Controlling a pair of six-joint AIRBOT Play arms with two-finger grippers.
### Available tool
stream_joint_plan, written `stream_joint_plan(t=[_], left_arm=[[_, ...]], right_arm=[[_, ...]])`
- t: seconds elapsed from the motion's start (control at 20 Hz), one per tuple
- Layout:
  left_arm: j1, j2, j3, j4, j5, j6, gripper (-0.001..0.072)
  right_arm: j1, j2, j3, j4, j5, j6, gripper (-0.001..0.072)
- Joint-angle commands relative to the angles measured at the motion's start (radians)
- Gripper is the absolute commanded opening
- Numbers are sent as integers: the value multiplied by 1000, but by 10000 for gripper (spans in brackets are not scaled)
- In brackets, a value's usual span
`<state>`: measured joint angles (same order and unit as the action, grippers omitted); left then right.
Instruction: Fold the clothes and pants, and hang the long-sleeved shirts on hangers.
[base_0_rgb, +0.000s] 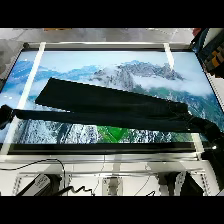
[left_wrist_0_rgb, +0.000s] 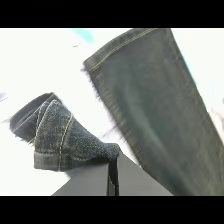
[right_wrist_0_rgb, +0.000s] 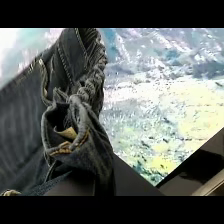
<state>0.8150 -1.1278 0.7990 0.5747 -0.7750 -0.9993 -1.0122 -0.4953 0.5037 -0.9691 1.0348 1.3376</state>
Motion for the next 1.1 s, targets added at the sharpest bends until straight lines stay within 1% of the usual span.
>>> stream_joint_plan(t=[0.0, 0.1, 0.2, 0.25, 0.35, 0.45, 0.6, 0.65, 0.75, 0.9, 0.95, 1.0, 1.05], left_arm=[[-188, -167, 140, 5, 163, -90, 13], [-275, -287, 266, 41, 166, -139, 14], [-337, -387, 387, 91, 172, -229, 13], [-362, -428, 441, 99, 185, -251, 14], [-409, -491, 529, 98, 227, -260, 14], [-449, -548, 606, 98, 264, -288, 14], [-494, -636, 700, 98, 313, -289, 14], [-506, -660, 722, 98, 328, -288, 14], [-529, -707, 760, 97, 360, -288, 15], [-552, -748, 790, 90, 421, -288, 24], [-555, -750, 790, 90, 434, -285, 179], [-557, -747, 793, 90, 440, -268, 577], [-557, -740, 800, 90, 439, -261, 713]], right_arm=[[9, -50, 3, 55, -109, 66, 18], [68, -121, 5, 87, -201, 77, 18], [160, -213, 34, 82, -301, 126, 18], [208, -266, 63, 76, -350, 150, 18], [294, -402, 147, 69, -436, 198, 18], [347, -545, 241, 67, -452, 217, 18], [426, -756, 375, 68, -487, 231, 18], [449, -815, 412, 68, -505, 253, 18], [489, -926, 476, 72, -555, 294, 19], [534, -1033, 544, 80, -624, 304, 22], [546, -1050, 558, 79, -653, 303, 166], [556, -1053, 564, 74, -691, 290, 460], [563, -1051, 573, 72, -708, 256, 577]])
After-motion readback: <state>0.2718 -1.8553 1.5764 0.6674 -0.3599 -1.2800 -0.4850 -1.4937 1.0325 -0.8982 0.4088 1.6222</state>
